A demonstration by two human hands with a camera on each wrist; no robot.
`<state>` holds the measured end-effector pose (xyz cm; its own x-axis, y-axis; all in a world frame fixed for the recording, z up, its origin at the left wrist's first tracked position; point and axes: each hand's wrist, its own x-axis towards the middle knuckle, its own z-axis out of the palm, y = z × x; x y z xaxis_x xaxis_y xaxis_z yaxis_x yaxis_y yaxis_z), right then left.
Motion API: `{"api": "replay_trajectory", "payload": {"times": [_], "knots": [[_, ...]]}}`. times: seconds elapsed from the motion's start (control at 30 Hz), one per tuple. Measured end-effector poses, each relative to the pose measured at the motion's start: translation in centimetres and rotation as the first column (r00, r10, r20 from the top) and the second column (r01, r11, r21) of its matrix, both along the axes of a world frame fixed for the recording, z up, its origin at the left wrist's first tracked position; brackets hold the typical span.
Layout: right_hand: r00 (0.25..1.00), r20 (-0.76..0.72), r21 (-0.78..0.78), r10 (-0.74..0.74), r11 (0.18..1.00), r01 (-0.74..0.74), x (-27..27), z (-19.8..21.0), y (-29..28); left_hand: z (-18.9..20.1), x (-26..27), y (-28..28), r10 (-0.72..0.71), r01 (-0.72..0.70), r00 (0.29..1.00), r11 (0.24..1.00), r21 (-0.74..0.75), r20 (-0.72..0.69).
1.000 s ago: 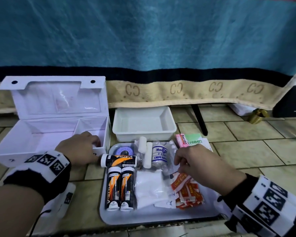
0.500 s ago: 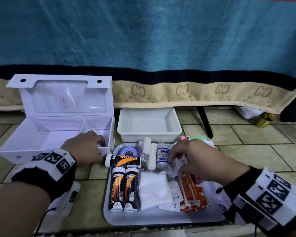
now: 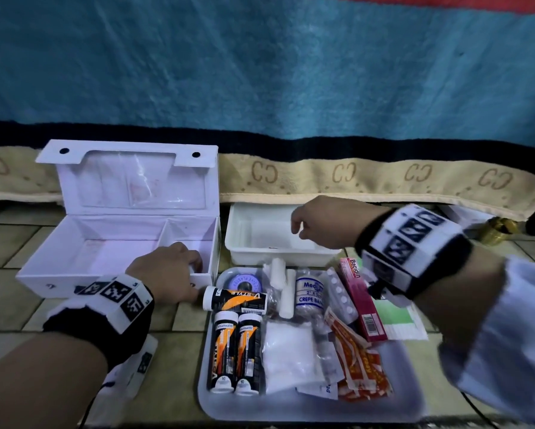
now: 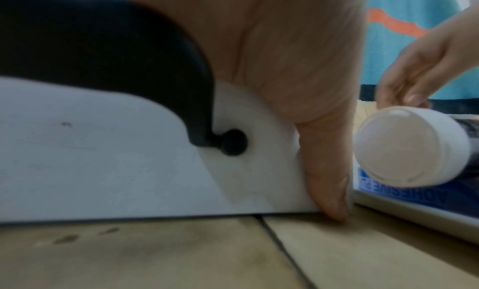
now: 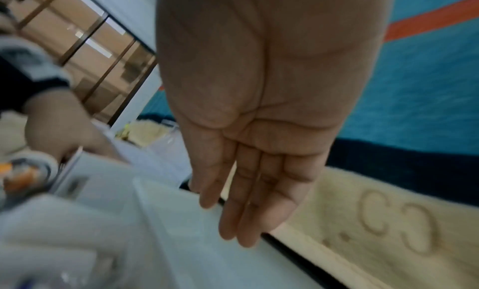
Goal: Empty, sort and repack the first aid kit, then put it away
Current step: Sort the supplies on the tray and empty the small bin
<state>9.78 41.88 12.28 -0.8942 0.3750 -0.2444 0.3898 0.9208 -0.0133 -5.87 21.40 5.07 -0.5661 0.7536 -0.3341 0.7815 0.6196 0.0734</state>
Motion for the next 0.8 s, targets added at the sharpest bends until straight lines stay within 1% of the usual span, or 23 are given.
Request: {"api": "replay_trajectory", "payload": {"times": [0.07, 0.17, 0.23, 0.3, 0.37, 0.43, 0.47, 0.5, 0.53, 0.57, 0.63, 0.67, 0.73, 0.8], "knots": [[0.988, 0.137, 0.063, 0.068, 0.995, -0.077, -2.2, -0.9, -0.4, 0.0, 0.0, 0.0, -0.003, 0.002, 1.0, 1.0, 0.005, 0.007], [0.942, 0.294, 0.146, 0.164, 0.966, -0.214, -5.0, -2.7, -1.0, 0.0, -0.1, -0.1, -0.012, 0.012, 1.0, 1.0, 0.012, 0.018], [0.928, 0.311, 0.153, 0.205, 0.953, -0.262, -6.1, -4.1, -0.8, -0.1, -0.2, -0.2, -0.019, 0.019, 1.0, 1.0, 0.01, 0.012], [0.941, 0.25, 0.118, 0.226, 0.958, -0.262, -6.5, -5.2, -0.3, -0.1, -0.3, -0.2, -0.02, 0.02, 1.0, 1.0, 0.005, 0.012], [0.95, 0.211, 0.122, 0.23, 0.958, -0.259, -6.7, -6.0, 0.1, -0.2, -0.4, -0.2, -0.02, 0.02, 1.0, 1.0, 0.0, 0.015], [0.936, 0.26, 0.183, 0.237, 0.94, -0.289, -7.2, -6.9, 0.7, -0.3, -0.4, -0.2, -0.02, 0.02, 1.0, 1.0, -0.002, 0.013], [0.919, 0.327, 0.214, 0.222, 0.929, -0.301, -7.6, -6.9, 0.6, -0.3, -0.5, -0.2, -0.02, 0.02, 1.0, 1.0, 0.0, 0.01], [0.905, 0.36, 0.22, 0.225, 0.923, -0.317, -7.8, -7.1, 0.7, -0.4, -0.5, -0.2, -0.019, 0.019, 1.0, 1.0, 0.002, 0.006], [0.896, 0.388, 0.194, 0.215, 0.931, -0.308, -7.9, -6.9, 0.4, -0.4, -0.5, -0.2, -0.019, 0.019, 1.0, 1.0, 0.003, 0.004], [0.873, 0.417, 0.187, 0.252, 0.916, -0.354, -8.1, -6.9, 0.1, -0.4, -0.5, -0.2, -0.018, 0.018, 1.0, 1.0, 0.004, 0.002], [0.88, 0.405, 0.172, 0.248, 0.924, -0.34, -8.4, -6.4, -0.5, -0.4, -0.5, -0.2, -0.018, 0.018, 1.0, 1.0, 0.003, -0.001], [0.896, 0.393, 0.16, 0.206, 0.944, -0.287, -8.4, -6.0, -0.7, -0.5, -0.5, -0.2, -0.019, 0.019, 1.0, 1.0, 0.004, -0.005], [0.947, 0.283, 0.145, 0.149, 0.97, -0.196, -7.8, -4.9, -0.8, -0.5, -0.6, -0.3, -0.026, 0.026, 1.0, 1.0, 0.01, -0.011], [0.982, 0.152, 0.181, 0.114, 0.973, -0.141, -6.9, -2.7, -1.0, -0.6, -0.8, -0.3, -0.031, 0.032, 0.999, 0.999, 0.016, -0.016]]}}
